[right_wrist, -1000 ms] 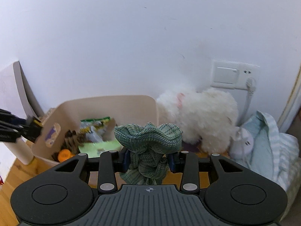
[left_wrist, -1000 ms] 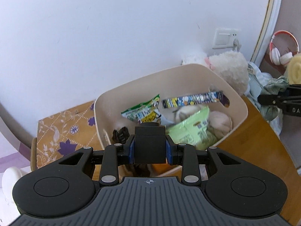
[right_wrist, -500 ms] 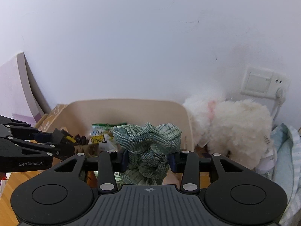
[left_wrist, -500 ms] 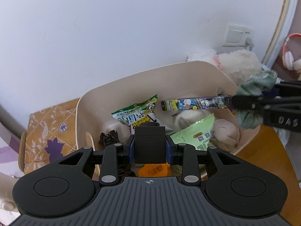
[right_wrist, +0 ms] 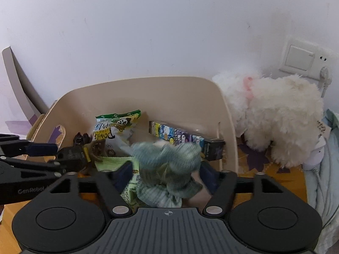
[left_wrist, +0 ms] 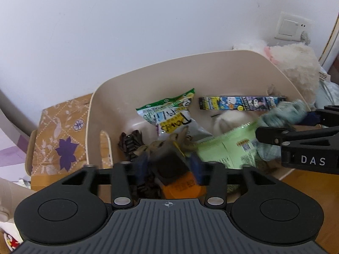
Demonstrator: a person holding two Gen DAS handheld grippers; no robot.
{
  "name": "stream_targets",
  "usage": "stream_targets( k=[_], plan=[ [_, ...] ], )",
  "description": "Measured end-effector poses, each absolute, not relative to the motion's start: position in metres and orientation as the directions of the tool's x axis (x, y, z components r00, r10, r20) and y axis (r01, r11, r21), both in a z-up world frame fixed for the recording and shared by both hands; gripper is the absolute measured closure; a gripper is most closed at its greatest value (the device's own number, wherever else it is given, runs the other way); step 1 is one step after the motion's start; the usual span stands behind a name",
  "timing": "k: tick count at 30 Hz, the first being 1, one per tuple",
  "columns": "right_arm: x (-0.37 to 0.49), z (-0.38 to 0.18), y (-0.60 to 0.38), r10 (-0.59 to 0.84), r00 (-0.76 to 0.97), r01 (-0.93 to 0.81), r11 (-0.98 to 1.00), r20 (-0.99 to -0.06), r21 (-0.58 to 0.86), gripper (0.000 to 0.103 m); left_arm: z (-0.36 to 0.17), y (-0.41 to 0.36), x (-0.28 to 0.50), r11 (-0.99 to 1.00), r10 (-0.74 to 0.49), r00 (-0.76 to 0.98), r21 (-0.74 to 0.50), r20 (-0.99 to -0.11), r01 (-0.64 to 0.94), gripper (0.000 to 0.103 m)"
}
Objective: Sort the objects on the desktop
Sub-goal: 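Open both tools to drop the black box and green sock into the basket, then move the left tool to the brown hair clip while the right tool approaches the blue tissue pack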
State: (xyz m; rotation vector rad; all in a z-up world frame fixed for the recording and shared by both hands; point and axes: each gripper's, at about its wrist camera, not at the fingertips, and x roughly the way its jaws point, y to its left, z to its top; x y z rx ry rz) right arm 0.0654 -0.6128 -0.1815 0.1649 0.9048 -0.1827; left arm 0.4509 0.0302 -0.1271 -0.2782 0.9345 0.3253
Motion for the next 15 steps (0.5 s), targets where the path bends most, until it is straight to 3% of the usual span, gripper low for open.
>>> stream_targets(
  k=[3,8,15],
  plan=[
    [0.056,-0.172,-0.613,-0.099,0.621,0.231,0.971,-0.778,0.060,0.010,-0.121,0.026,0.445,0.914,0.178,0.581,-0.086,-0.794,-0.397,0.029],
    [0.044,-0.165,-0.614,-0.090,0.646,0.227,0.971,-0.758,0.078,0.000,-0.115,0.024,0.435,0.917,0.155,0.589,-0.106,-0.793,-0.384,0.028],
    [0.020,-0.158,-0.606,-0.083,0.675,0.218,0.972,-0.733,0.091,0.000,-0.108,0.028,0.404,0.917,0.129,0.615,-0.142,-0.778,-0.372,0.028]
  ],
)
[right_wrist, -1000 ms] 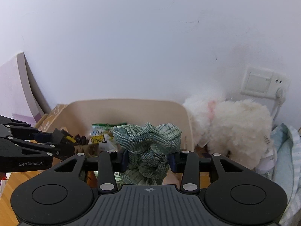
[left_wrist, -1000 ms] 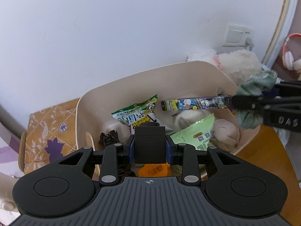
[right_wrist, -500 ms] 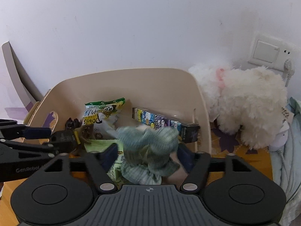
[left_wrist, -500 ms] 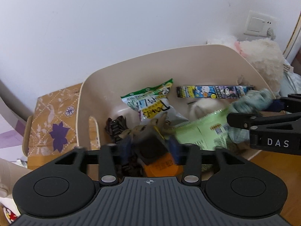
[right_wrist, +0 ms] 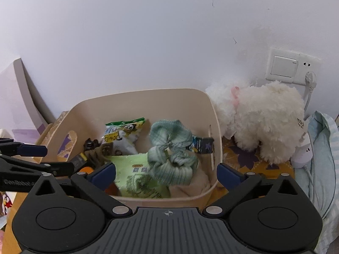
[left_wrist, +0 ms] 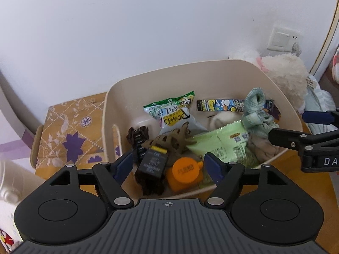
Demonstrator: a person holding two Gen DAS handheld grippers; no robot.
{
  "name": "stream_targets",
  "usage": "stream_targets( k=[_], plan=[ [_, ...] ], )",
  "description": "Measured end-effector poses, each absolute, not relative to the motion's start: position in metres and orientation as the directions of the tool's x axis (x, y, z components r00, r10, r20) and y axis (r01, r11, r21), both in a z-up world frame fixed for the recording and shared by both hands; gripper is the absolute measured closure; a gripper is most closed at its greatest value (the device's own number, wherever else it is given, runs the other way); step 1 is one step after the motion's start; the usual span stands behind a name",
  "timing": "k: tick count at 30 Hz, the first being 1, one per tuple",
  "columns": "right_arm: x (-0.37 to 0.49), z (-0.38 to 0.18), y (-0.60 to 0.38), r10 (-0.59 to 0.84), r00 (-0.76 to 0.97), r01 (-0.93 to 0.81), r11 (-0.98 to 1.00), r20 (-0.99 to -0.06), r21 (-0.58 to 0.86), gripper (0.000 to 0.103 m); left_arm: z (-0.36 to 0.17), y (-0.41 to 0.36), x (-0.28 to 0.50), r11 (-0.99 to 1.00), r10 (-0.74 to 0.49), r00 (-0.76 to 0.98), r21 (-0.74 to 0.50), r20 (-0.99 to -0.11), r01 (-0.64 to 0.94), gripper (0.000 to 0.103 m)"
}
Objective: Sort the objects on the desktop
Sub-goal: 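Move the left tool to the brown hair clip while the right tool approaches the blue tissue pack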
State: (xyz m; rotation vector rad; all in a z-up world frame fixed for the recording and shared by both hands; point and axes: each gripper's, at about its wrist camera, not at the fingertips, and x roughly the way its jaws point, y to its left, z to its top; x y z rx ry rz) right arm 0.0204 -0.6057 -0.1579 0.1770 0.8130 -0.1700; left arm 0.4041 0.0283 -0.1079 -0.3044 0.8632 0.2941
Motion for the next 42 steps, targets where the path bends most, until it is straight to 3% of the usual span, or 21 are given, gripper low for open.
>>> stream_targets(
  k=[10,21,30,42],
  plan=[
    [-0.038,-0.175,-0.596,-0.085,0.664,0.264,0.956,-0.743,0.126,0.000,-0.124,0.037,0.337,0.910,0.094,0.612,-0.181,-0.785,-0.372,0.025],
    [-0.115,-0.222,-0.575,-0.053,0.571,0.346,0.921,-0.819,0.182,0.000,-0.168,0.031,0.275,0.912,0.030,0.544,-0.200,-0.839,-0.359,0.025],
    [-0.153,-0.243,-0.540,0.003,0.536,0.361,0.903,-0.845,0.232,0.000,-0.195,0.004,0.256,0.925,-0.044,0.503,-0.225,-0.863,-0.306,0.025],
    [-0.178,-0.259,-0.501,0.067,0.532,0.274,0.929,-0.844,0.247,0.000,-0.213,-0.010,0.250,0.934,-0.054,0.485,-0.216,-0.873,-0.285,0.025]
  ],
)
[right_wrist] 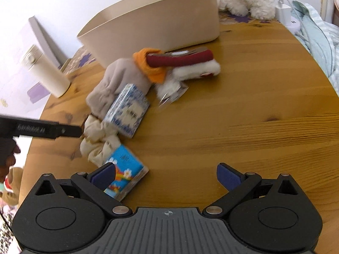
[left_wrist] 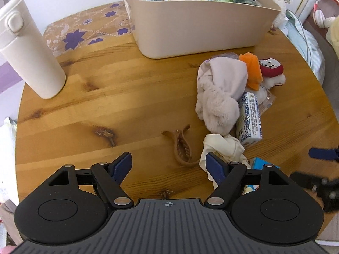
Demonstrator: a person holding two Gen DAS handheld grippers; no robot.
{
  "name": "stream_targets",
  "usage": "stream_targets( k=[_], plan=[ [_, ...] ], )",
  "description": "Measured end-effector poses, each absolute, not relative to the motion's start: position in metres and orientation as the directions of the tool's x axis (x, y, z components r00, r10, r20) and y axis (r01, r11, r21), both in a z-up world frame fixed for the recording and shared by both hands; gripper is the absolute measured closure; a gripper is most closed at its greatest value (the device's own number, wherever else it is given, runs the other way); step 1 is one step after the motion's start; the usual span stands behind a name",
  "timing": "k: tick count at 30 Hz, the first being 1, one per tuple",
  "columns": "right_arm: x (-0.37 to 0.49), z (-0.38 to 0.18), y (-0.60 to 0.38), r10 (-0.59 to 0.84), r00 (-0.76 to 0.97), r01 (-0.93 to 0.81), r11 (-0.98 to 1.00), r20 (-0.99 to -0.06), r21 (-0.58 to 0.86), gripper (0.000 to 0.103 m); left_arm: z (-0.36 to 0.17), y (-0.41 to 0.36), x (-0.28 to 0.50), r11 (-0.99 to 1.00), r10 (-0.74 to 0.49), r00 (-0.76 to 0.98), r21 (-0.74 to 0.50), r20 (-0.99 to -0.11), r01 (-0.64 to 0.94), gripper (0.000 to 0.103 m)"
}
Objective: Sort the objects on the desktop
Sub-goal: 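Move the left tool to the brown hair clip while the right tool approaches the blue tissue pack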
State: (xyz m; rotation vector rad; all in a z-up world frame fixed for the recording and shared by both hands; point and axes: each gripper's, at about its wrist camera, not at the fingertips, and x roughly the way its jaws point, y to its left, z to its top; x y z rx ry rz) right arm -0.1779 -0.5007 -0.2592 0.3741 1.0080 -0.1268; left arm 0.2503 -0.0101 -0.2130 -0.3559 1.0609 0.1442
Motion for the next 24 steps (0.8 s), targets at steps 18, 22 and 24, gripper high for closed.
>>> stream_targets(
  k=[18,22,24],
  plan=[
    [-0.164,-0.276,-0.450,0.108,0.515,0.034,0.989,-0.850,0.147,0.000,-0.229,-0.007,0.260,0.872,-0.035,0.474,-0.259,-0.880,-0.416,0.025],
    [-0.157,-0.278,-0.441,0.103,0.516,-0.021,0.994,-0.851,0.107,0.000,-0.231,-0.006,0.264,0.858,-0.033,0.479,-0.270,-0.877,-0.436,0.025],
    [-0.156,-0.279,-0.437,0.091,0.517,-0.039,0.996,-0.851,0.083,0.000,-0.231,-0.005,0.264,0.850,-0.025,0.485,-0.274,-0.874,-0.450,0.025]
  ],
)
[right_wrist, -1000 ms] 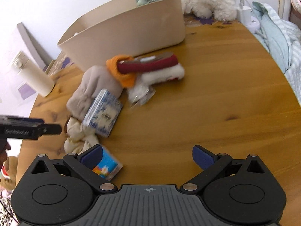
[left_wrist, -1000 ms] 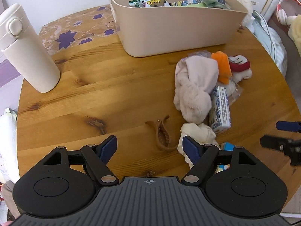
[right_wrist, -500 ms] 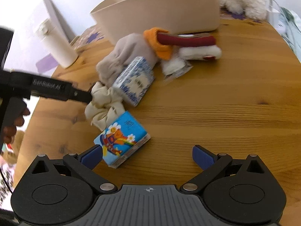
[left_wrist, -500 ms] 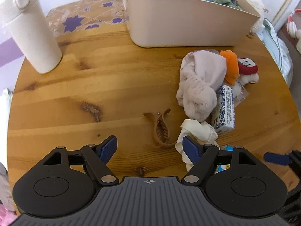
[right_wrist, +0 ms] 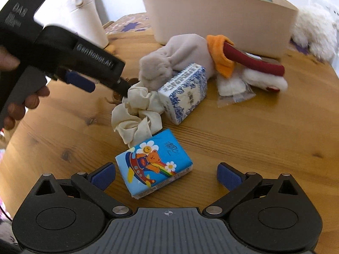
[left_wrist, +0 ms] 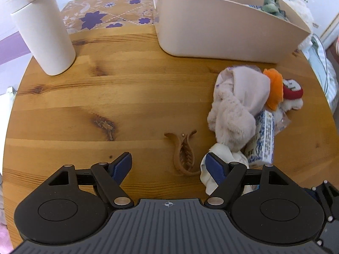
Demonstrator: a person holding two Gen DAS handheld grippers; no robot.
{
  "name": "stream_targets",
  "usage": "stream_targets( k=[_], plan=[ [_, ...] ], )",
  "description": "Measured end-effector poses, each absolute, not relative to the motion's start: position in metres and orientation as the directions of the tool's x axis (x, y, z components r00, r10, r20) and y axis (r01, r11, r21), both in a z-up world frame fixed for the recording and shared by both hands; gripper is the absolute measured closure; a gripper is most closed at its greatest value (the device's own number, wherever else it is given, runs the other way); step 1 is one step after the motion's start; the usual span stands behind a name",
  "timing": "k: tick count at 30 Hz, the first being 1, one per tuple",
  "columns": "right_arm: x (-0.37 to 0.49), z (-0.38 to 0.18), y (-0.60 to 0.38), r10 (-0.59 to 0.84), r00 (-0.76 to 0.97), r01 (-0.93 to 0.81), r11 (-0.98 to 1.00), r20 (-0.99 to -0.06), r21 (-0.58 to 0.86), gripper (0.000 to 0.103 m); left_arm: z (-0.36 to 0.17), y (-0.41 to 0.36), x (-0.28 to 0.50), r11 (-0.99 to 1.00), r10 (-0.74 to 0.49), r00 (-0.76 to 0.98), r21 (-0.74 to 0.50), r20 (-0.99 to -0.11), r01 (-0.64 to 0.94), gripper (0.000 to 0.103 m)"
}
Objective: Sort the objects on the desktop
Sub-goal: 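Move the left tool to the brown hair clip while the right tool approaches the blue tissue pack, then close the left tool on the brown hair clip while the right tool grasps the blue tissue pack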
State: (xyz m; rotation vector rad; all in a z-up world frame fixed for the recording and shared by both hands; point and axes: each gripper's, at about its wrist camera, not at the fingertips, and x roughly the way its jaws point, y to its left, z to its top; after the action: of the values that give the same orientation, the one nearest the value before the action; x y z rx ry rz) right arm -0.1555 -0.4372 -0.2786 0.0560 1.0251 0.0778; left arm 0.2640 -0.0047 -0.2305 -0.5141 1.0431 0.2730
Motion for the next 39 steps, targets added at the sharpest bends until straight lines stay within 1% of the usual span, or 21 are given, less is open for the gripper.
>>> stream_targets(
  k=[6,14,16,18,23,24,25,26,27,28,29,30,31,32,35,39],
  plan=[
    [-0.152,-0.282,-0.432,0.047,0.530,-0.066,0.998,-0.847,0.014,0.000,-0.238,0.000,0.268,0.839,-0.006,0.461,-0.255,-0.888,-0.481,0.025],
    [-0.150,-0.283,-0.429,0.029,0.512,-0.118,0.992,-0.859,-0.037,0.000,-0.244,-0.005,0.271,0.873,0.033,0.454,-0.195,-0.890,-0.447,0.025],
    [-0.150,-0.283,-0.429,0.017,0.514,-0.116,0.992,-0.858,-0.050,0.000,-0.243,-0.011,0.271,0.890,0.051,0.457,-0.168,-0.888,-0.425,0.025],
    [-0.148,-0.283,-0.427,0.011,0.510,-0.107,0.993,-0.860,-0.050,0.000,-0.244,-0.012,0.270,0.895,0.050,0.469,-0.169,-0.882,-0.413,0.025],
    [-0.143,-0.284,-0.423,0.010,0.500,-0.111,0.992,-0.866,-0.053,0.001,-0.244,-0.017,0.264,0.910,0.055,0.510,-0.167,-0.858,-0.379,0.030],
    [-0.143,-0.284,-0.423,0.008,0.503,-0.107,0.993,-0.864,-0.053,0.003,-0.243,-0.018,0.264,0.914,0.053,0.516,-0.167,-0.855,-0.371,0.032],
    [-0.144,-0.283,-0.424,0.005,0.510,-0.100,0.993,-0.860,-0.054,0.008,-0.243,-0.017,0.263,0.916,0.050,0.518,-0.168,-0.854,-0.365,0.034],
    [-0.145,-0.282,-0.425,0.004,0.516,-0.096,0.994,-0.857,-0.054,0.013,-0.242,-0.017,0.263,0.917,0.048,0.521,-0.169,-0.852,-0.361,0.040],
    [-0.145,-0.281,-0.426,0.002,0.521,-0.093,0.994,-0.854,-0.054,0.015,-0.242,-0.017,0.262,0.918,0.047,0.524,-0.170,-0.850,-0.358,0.046],
    [-0.146,-0.281,-0.427,0.003,0.526,-0.093,0.994,-0.850,-0.054,0.020,-0.241,-0.017,0.262,0.919,0.045,0.527,-0.171,-0.849,-0.355,0.049],
    [-0.146,-0.280,-0.428,0.004,0.533,-0.094,0.994,-0.846,-0.055,0.026,-0.240,-0.018,0.260,0.921,0.043,0.529,-0.172,-0.847,-0.350,0.055],
    [-0.146,-0.279,-0.428,0.012,0.539,-0.107,0.993,-0.842,-0.055,0.030,-0.239,-0.018,0.260,0.923,0.039,0.532,-0.173,-0.846,-0.343,0.061],
    [-0.146,-0.278,-0.429,0.014,0.544,-0.110,0.992,-0.839,-0.055,0.037,-0.239,-0.019,0.259,0.927,0.034,0.534,-0.173,-0.845,-0.333,0.065],
    [-0.146,-0.276,-0.429,0.016,0.547,-0.113,0.992,-0.837,-0.055,0.041,-0.239,-0.020,0.259,0.929,0.027,0.534,-0.176,-0.845,-0.325,0.071],
    [-0.144,-0.276,-0.429,0.022,0.544,-0.125,0.991,-0.839,-0.056,0.042,-0.237,-0.019,0.256,0.925,-0.015,0.531,-0.213,-0.847,-0.314,0.083],
    [-0.145,-0.275,-0.431,0.020,0.532,-0.127,0.990,-0.846,-0.056,0.042,-0.237,-0.017,0.252,0.907,-0.078,0.524,-0.279,-0.848,-0.316,0.083]
  ],
)
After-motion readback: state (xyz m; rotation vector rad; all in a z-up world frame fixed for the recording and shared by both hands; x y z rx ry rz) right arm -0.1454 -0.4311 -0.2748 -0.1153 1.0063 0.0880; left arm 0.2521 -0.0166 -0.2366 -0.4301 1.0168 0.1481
